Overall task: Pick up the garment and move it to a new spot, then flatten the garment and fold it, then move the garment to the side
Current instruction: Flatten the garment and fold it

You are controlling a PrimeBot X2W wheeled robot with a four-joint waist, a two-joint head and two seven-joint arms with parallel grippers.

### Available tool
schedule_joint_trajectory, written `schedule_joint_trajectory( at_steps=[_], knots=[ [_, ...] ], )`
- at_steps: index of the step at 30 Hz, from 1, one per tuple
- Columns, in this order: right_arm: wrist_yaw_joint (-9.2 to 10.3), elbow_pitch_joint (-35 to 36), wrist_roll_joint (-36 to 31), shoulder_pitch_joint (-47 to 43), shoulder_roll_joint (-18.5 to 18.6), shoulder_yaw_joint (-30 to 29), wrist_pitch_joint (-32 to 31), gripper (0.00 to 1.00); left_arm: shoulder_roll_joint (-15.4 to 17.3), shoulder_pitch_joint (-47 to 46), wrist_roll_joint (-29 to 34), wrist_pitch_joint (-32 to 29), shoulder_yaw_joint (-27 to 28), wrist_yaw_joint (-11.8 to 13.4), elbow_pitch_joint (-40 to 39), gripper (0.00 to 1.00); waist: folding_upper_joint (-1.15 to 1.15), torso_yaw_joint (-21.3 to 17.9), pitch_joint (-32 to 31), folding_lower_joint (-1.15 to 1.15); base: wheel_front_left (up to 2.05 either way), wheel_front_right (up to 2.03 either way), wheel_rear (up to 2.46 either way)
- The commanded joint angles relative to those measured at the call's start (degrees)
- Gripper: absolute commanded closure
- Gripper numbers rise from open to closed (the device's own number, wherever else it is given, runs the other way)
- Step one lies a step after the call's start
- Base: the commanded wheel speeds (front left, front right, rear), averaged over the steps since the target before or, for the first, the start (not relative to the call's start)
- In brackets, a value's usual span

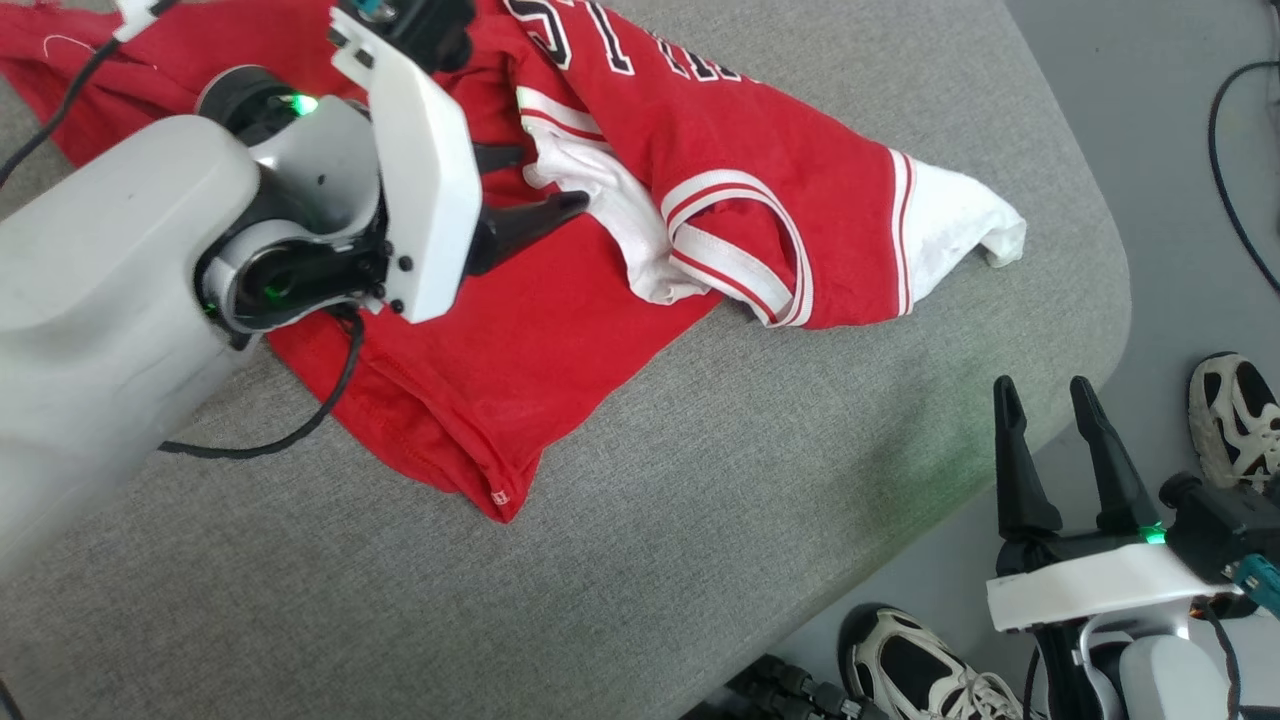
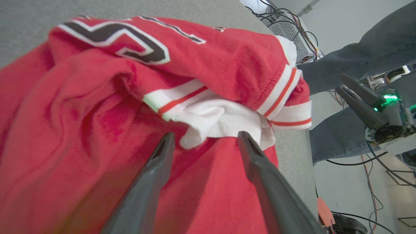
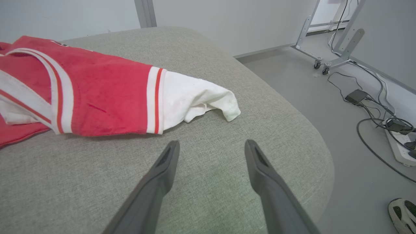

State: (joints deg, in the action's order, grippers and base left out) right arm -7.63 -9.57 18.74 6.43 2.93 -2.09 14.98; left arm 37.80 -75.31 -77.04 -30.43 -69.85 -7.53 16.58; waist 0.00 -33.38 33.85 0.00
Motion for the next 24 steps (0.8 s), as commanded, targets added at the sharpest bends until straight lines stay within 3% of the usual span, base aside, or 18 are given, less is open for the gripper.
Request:
schedule_joint_trajectory(
  at_steps=[1, 4, 6, 7, 8, 14, 18, 21, 24],
  knots=[
    [0.26, 0.31, 0.36, -0.43, -0.04, 0.03, 0.28, 0.0, -0.28, -0.99, 0.34, 0.23, 0.02, 0.12, 0.39, 0.0, 0.0, 0.0, 0.22, 0.0, 0.0, 0.0, 0.0],
    [0.26, 1.26, 0.99, -1.32, -0.05, 0.06, 0.29, 0.0, -1.2, -1.33, 0.29, 0.08, -0.55, 0.12, 1.4, 0.03, 0.0, 0.01, 0.68, 0.0, 0.0, 0.0, 0.0],
    [0.26, 1.49, 1.4, -1.84, -0.03, -0.06, 0.29, 0.0, -1.69, -1.8, -0.17, 0.33, -0.65, 0.12, 2.25, 0.75, 0.0, 0.01, 0.83, 0.0, 0.0, 0.0, 0.0],
    [0.26, 1.56, 1.62, -2.04, -0.04, -0.08, 0.29, 0.0, -1.99, -2.18, -0.15, 0.62, -0.64, 0.12, 2.44, 0.91, 0.0, 0.0, 0.87, 0.0, 0.0, 0.0, 0.0],
    [0.26, 1.65, 1.64, -2.2, -0.04, -0.11, 0.29, 0.0, -2.25, -2.13, -1.02, 0.86, -0.31, 0.12, 2.88, 1.0, 0.0, 0.0, 0.8, 0.0, 0.0, 0.0, 0.0],
    [0.26, 0.76, 1.02, -1.71, -0.03, 0.21, 0.29, 0.0, -2.59, -2.42, -4.49, 1.81, 1.19, 0.12, 3.73, 1.0, 0.0, -0.02, -0.73, 0.0, 0.0, 0.0, 0.0],
    [0.26, -0.9, -0.47, 0.31, -0.05, 1.75, 0.29, 0.0, -0.19, -1.72, -7.72, 2.13, 2.83, 0.12, 1.68, 1.0, 0.0, 0.14, -3.21, 0.0, 0.0, 0.0, 0.0],
    [0.27, -2.09, -2.5, 1.52, 0.01, 0.29, 0.29, 0.0, 1.66, -0.23, -9.99, 0.93, 3.07, 0.12, -2.04, 1.0, 0.0, 3.97, -5.9, 0.0, 0.0, 0.0, 0.0],
    [0.2, -2.83, -4.39, 2.89, -0.04, -1.01, 0.28, 0.0, 5.71, 0.48, -11.43, -0.46, 3.27, 0.12, -5.88, 1.0, 0.0, 8.49, -8.01, 0.0, 0.0, 0.0, 0.0]
  ],
)
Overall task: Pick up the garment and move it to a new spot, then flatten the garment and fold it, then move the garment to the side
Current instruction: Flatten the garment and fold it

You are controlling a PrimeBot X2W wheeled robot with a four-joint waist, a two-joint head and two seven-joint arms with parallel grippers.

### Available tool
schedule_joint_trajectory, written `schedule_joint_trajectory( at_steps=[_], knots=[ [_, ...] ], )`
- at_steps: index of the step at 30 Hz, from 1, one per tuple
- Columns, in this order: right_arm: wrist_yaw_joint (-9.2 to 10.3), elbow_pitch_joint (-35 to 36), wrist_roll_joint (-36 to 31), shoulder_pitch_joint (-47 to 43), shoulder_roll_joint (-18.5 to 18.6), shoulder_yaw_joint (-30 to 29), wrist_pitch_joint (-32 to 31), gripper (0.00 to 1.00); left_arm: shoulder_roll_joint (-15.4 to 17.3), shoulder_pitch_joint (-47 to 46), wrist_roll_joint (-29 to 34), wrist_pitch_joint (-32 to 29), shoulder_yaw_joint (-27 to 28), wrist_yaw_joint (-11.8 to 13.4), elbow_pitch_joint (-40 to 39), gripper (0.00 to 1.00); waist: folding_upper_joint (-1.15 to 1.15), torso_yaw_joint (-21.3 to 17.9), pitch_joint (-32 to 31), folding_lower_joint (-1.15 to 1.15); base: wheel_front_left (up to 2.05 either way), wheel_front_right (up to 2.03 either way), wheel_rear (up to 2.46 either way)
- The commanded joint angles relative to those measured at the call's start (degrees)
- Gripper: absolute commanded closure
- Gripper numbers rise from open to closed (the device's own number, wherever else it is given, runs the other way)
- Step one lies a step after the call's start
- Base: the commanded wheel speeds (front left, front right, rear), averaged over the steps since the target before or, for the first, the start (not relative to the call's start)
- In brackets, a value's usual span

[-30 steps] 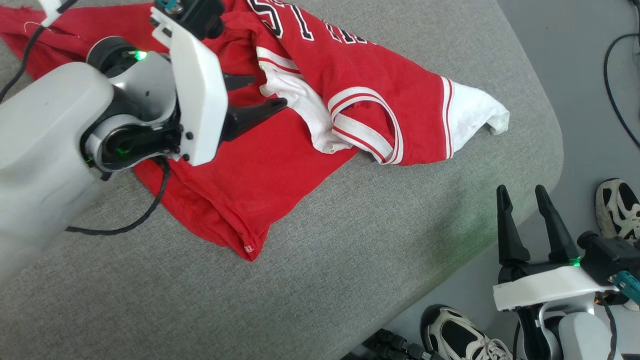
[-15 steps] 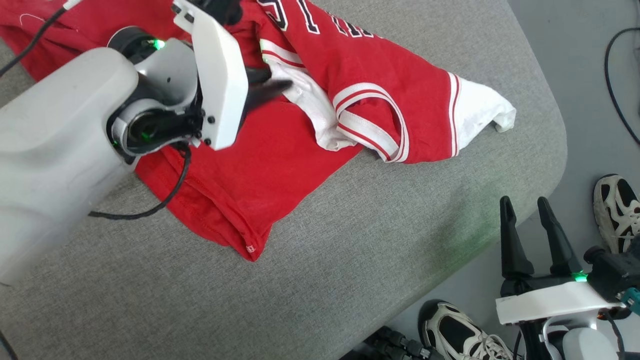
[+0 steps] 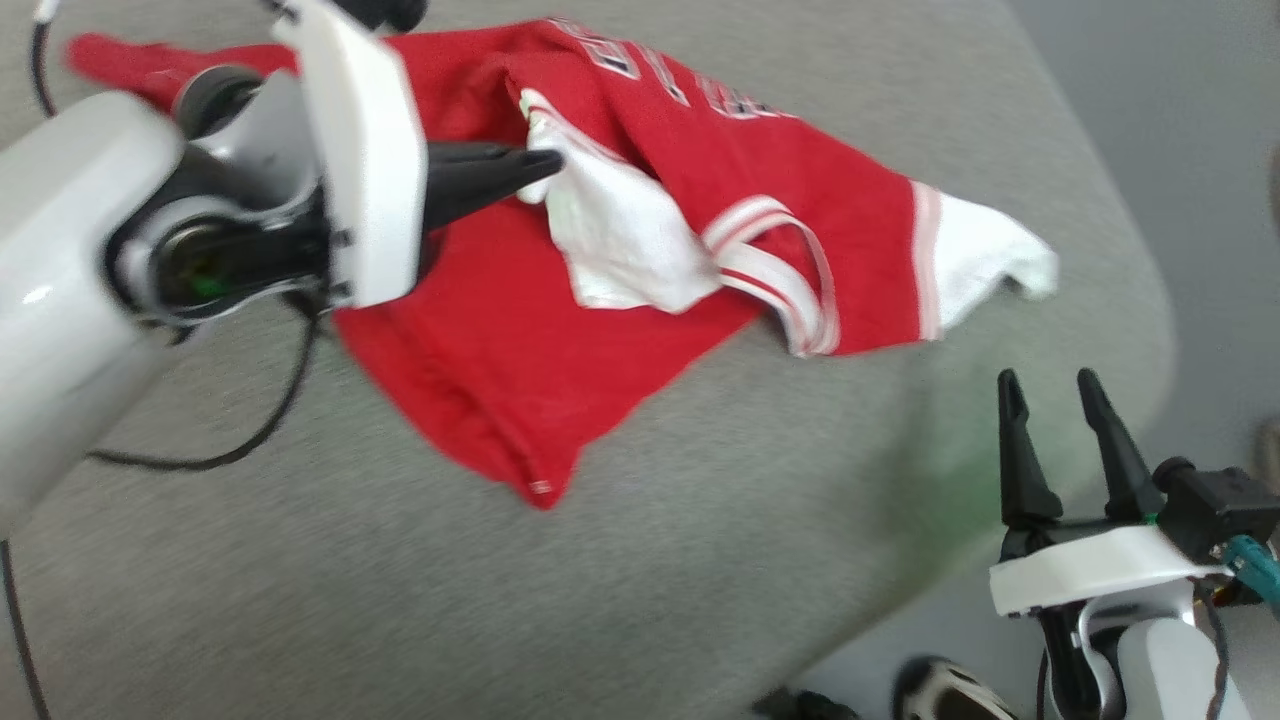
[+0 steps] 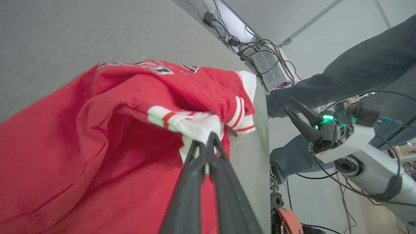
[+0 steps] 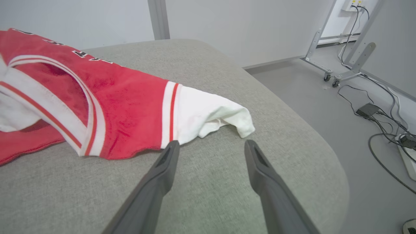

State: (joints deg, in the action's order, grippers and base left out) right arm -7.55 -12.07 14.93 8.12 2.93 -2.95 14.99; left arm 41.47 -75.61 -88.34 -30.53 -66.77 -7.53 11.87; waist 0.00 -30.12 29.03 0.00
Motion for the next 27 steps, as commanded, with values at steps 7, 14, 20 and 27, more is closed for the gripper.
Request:
schedule_joint_trajectory(
  at_steps=[7, 14, 20, 27],
  knots=[
    [0.13, -1.98, -4.15, 3.63, 0.01, -1.16, 0.28, 0.0, 13.8, 5.16, -4.29, -3.66, 0.65, 0.12, -6.38, 1.0, 0.0, 14.01, -6.23, 0.0, 0.0, 0.0, 0.0],
    [0.13, -2.13, -5.62, 4.85, 0.02, -0.05, -0.57, 0.0, 24.84, 8.56, -6.45, -8.82, -0.4, 0.12, -5.72, 1.0, 0.0, 17.2, -7.12, 0.0, 0.0, 0.0, 0.0],
    [0.13, -1.41, -6.0, 4.05, 0.02, 0.56, -1.4, 0.0, 30.97, 10.89, -4.01, -10.73, -1.85, 0.12, 1.94, 1.0, 0.0, 17.19, -7.02, 0.0, 0.0, 0.0, 0.0],
    [0.13, 0.32, -5.89, 2.74, -0.01, 0.41, -2.23, 0.0, 28.16, 13.06, 1.65, -5.14, -3.25, 0.13, 13.53, 1.0, 0.0, 15.66, -5.94, 0.0, 0.0, 0.0, 0.0]
  ],
)
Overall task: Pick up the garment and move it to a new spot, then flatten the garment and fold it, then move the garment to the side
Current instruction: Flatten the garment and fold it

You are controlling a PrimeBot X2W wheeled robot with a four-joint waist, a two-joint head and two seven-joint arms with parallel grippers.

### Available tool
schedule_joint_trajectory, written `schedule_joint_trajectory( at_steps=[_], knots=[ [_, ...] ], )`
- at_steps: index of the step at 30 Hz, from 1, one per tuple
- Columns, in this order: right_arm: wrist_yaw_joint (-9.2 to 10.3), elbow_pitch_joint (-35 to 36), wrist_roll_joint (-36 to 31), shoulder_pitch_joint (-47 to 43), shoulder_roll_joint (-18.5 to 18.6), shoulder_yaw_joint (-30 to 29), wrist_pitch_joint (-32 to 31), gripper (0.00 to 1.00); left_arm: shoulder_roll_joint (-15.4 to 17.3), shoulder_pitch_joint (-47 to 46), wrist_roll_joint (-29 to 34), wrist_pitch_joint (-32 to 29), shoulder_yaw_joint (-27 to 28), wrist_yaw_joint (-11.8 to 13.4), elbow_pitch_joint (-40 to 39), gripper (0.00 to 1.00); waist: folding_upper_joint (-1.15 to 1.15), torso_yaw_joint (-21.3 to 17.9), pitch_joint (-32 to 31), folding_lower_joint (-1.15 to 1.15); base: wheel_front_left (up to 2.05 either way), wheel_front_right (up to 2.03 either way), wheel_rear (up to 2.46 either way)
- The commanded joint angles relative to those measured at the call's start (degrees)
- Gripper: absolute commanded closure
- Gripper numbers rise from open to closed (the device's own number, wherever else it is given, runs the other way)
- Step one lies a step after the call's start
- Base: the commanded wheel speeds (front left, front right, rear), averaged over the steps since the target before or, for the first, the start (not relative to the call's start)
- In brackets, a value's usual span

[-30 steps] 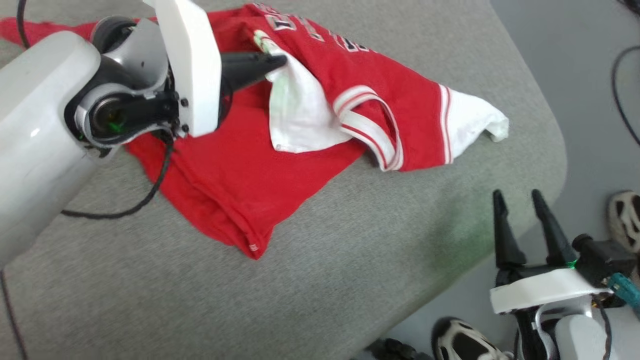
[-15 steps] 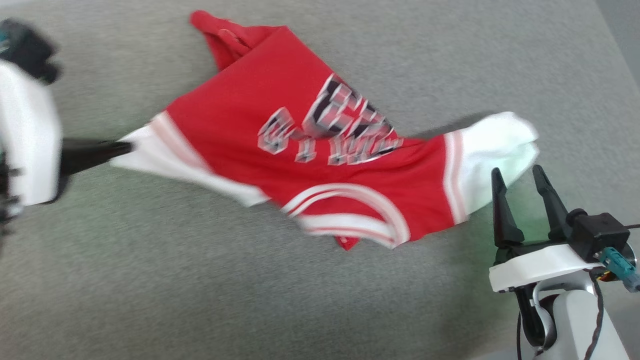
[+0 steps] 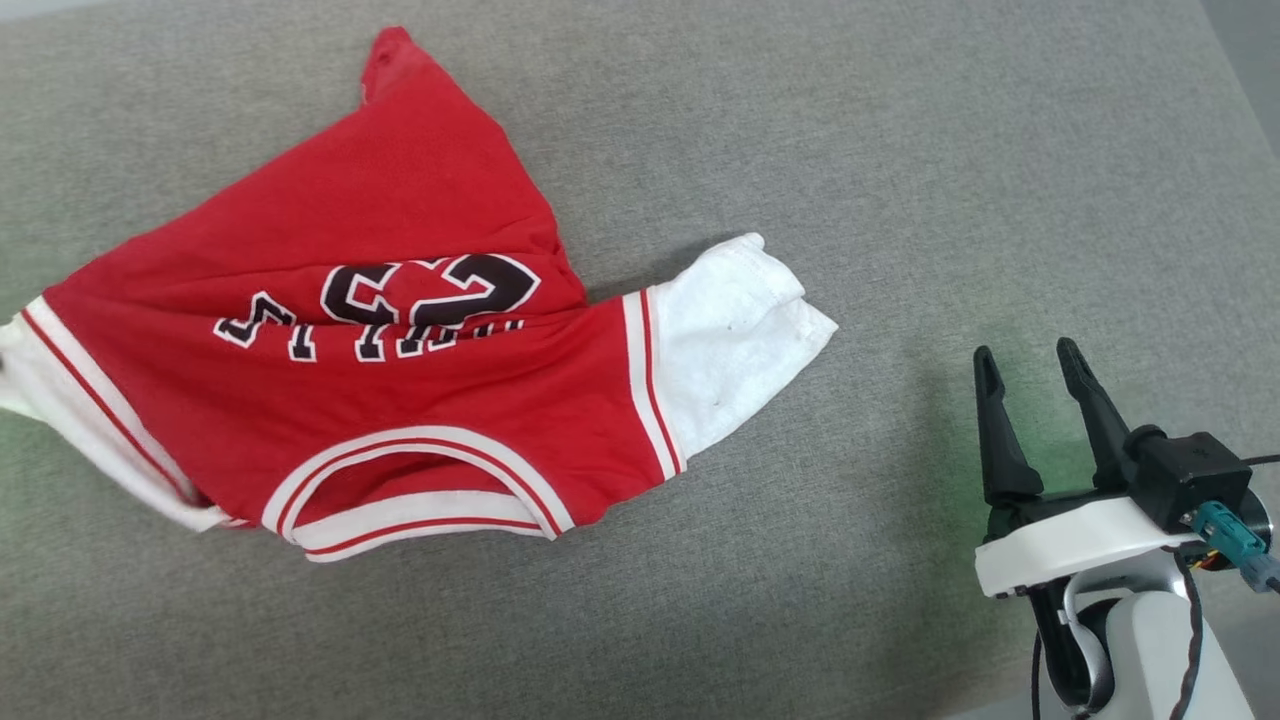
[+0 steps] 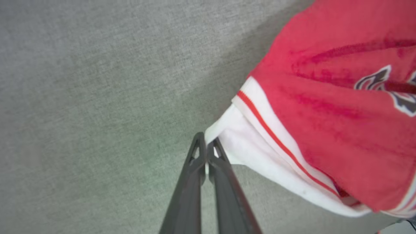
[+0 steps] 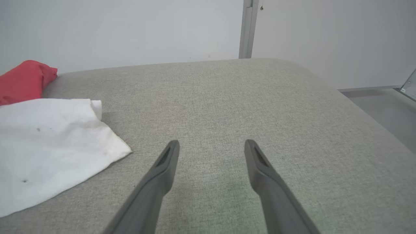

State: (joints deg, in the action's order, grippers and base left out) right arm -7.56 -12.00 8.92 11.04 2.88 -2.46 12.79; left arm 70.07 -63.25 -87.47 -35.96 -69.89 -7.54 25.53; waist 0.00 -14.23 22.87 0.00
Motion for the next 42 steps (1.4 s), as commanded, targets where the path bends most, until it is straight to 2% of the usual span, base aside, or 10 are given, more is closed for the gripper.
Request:
schedule_joint_trajectory(
  at_steps=[1, 9, 13, 14, 17, 23, 27, 30, 37, 42],
  knots=[
    [0.14, 0.45, 0.15, -0.47, 0.04, -0.12, -0.1, 0.0, -1.28, 0.9, 1.51, 1.89, -0.16, 0.14, 1.34, 1.0, 0.0, -0.43, 0.41, 0.0, 0.0, 0.0, 0.0],
    [0.14, 2.64, -0.58, -1.25, 0.03, 0.54, -1.68, 0.0, -6.52, 1.55, 7.97, 10.51, -1.47, 0.16, 7.48, 1.0, 0.0, -1.08, 1.4, 0.0, 0.0, 0.0, 0.0],
    [0.14, 3.89, -1.75, -1.04, 0.03, 0.88, -3.08, 0.0, -8.33, 0.78, 7.66, 16.28, -0.78, 0.16, 7.43, 1.0, 0.0, 0.26, 0.99, 0.0, 0.0, 0.0, 0.0],
    [0.14, 4.08, -2.2, -0.89, 0.03, 0.94, -3.47, 0.0, -8.58, 0.75, 7.3, 17.7, -0.53, 0.15, 7.02, 0.93, 0.0, 0.75, 0.72, 0.0, 0.0, 0.0, 0.0],
    [0.14, 5.12, -3.84, -0.16, 0.02, 1.46, -5.54, 0.0, -9.26, 1.21, 7.23, 22.18, -0.19, 0.15, 5.59, 0.02, 0.0, 2.33, -0.32, 0.0, 0.0, 0.0, 0.0],
    [0.14, 6.07, -9.58, 2.61, 0.05, 5.19, -13.7, 0.0, -10.35, 4.54, 9.71, 37.02, -0.13, 0.15, 3.99, 0.0, 0.0, 5.87, -3.06, 0.0, 0.0, 0.0, 0.0],
    [0.14, 5.47, -12.57, 5.02, 1.03, 7.59, -21.17, 0.0, -14.23, 8.95, 11.79, 48.24, 0.23, 0.3, 6.4, 0.0, 0.0, 9.28, -4.88, 0.0, 0.0, 0.0, 0.0],
    [0.15, 5.28, -11.42, 6.03, 3.67, 8.98, -26.47, 0.0, -18.41, 12.17, 13.49, 50.94, 1.98, 1.89, 8.05, 0.0, 0.0, 12.09, -5.98, 0.0, 0.0, 0.0, 0.0],
    [0.14, 6.96, -3.98, 6.26, 12.78, 10.94, -39.55, 0.0, -27.74, 25.91, 28.38, 51.16, 24.74, 7.76, 3.75, 0.0, 0.0, 18.05, -7.68, 0.0, 0.0, 0.0, 0.0],
    [0.14, 7.11, 2.16, 5.89, 17.75, 12.14, -47.61, 0.0, -34.63, 38.72, 40.73, 51.11, 42.39, 8.32, -2.44, 0.0, 0.0, 21.33, -8.17, 0.0, 0.0, 0.0, 0.0]
  ],
)
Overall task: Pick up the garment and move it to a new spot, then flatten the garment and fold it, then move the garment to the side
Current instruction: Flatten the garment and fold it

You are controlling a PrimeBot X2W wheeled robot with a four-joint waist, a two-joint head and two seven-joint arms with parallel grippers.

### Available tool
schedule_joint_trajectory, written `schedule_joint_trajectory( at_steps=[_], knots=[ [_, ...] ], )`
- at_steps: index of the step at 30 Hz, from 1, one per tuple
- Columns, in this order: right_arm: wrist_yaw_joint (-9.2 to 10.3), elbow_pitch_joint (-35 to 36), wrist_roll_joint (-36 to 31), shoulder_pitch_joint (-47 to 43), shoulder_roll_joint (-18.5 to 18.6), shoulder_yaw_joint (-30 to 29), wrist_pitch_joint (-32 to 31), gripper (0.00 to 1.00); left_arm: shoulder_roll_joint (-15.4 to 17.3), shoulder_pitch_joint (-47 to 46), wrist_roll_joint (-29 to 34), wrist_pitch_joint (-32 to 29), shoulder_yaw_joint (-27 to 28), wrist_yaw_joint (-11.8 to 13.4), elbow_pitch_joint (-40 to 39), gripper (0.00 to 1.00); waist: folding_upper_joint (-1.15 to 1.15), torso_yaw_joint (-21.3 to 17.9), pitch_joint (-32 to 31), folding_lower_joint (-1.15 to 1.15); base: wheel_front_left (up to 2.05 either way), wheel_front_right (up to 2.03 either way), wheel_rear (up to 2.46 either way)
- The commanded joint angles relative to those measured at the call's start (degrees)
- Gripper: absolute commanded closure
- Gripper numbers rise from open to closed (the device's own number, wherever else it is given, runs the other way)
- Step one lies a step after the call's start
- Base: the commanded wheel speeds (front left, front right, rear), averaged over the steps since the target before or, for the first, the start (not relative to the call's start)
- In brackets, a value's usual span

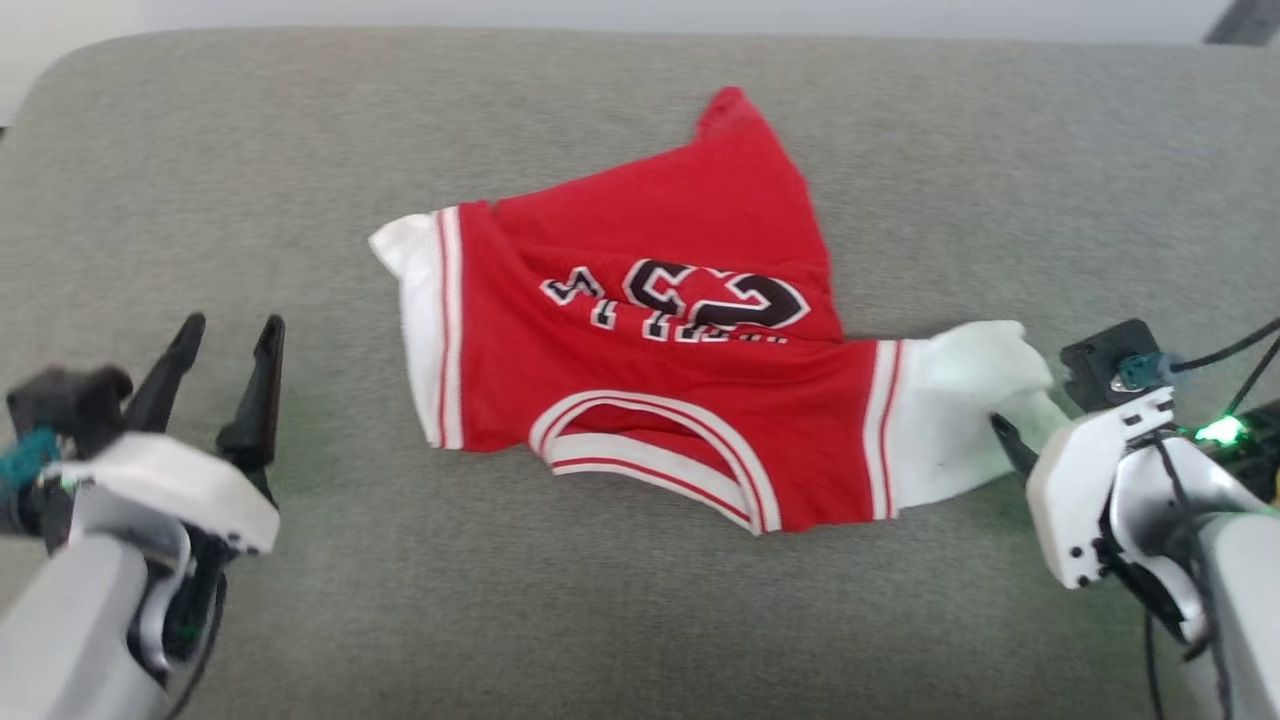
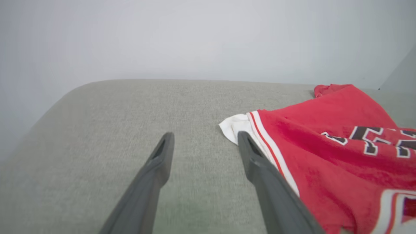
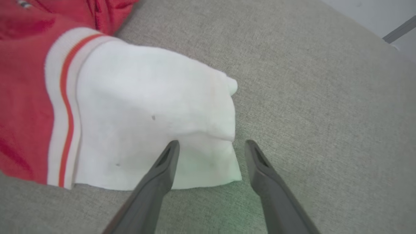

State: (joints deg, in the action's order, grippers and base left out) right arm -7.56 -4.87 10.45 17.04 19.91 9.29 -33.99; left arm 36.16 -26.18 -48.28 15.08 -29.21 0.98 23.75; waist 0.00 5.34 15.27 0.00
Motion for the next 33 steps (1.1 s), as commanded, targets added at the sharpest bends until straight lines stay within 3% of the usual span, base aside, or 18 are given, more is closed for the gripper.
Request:
schedule_joint_trajectory(
  at_steps=[1, 9, 19, 20, 21, 22, 33],
  knots=[
    [0.14, -0.2, 1.7, -0.09, 1.36, 0.49, -2.23, 0.0, -1.94, 3.87, 3.87, 0.08, 4.73, -0.25, -1.91, 0.0, 0.0, 2.3, -0.58, 0.0, 0.0, 0.0, 0.0],
    [0.14, -1.67, 5.82, 0.92, 4.71, 0.48, -9.65, 0.0, -12.08, 15.39, 17.01, 0.08, 21.86, -4.71, -7.8, 0.0, 0.0, 5.23, 0.42, 0.0, 0.0, 0.0, 0.0],
    [0.17, -10.19, 2.45, 2.41, 1.66, -0.45, -11.42, 0.0, -19.55, 17.85, 23.02, 0.08, 30.75, -8.28, -8.54, 0.0, 0.0, 6.65, 2.92, 0.0, 0.0, 0.0, 0.0],
    [0.17, -10.97, 2.04, 2.41, 1.27, -0.41, -11.69, 0.52, -19.78, 17.93, 23.2, 0.09, 31.16, -8.4, -8.59, 0.0, 0.0, 6.71, 3.11, 0.0, 0.0, 0.0, 0.0],
    [0.19, -11.58, 1.35, 2.59, 0.94, -1.01, -11.69, 0.73, -20.09, 18.03, 23.31, 0.09, 31.64, -8.42, -8.6, 0.0, 0.0, 6.73, 3.25, 0.0, 0.0, 0.0, 0.0],
    [0.23, -12.05, 0.7, 2.83, 0.66, -1.42, -11.54, 1.0, -20.31, 18.18, 23.38, 0.09, 32.02, -8.44, -8.62, 0.0, 0.0, 6.71, 3.39, 0.0, 0.0, 0.0, 0.0],
    [0.21, -7.36, -4.98, 4.27, -2.6, -16.67, -5.54, 1.0, -19.84, 20.43, 21.8, 0.1, 33.2, -8.47, -10.42, 0.0, 0.0, 3.78, 3.4, 0.0, 0.0, 0.0, 0.0]
  ],
)
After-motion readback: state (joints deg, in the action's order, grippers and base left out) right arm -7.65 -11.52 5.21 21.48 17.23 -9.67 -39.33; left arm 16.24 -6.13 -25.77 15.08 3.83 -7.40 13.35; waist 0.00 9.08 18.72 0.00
